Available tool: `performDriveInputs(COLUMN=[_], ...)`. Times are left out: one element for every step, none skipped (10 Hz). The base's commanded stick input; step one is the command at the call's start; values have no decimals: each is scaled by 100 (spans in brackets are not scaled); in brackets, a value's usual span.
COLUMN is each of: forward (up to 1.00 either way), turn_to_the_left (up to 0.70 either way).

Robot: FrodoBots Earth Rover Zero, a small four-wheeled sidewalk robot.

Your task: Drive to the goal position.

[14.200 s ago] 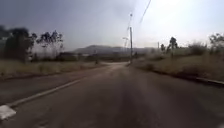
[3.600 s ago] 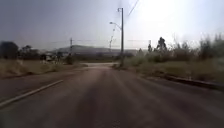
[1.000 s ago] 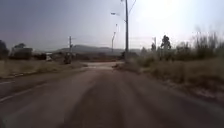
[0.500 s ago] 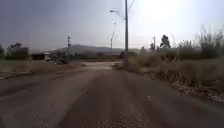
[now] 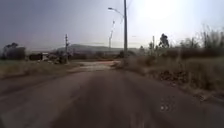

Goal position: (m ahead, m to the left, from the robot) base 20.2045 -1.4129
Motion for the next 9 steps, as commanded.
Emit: performDriveInputs(forward=[100, 100, 100, 100, 100, 100, 100, 100, 100], turn_to_the_left=[15, 23, 7, 0, 0, 0, 0, 0, 0])
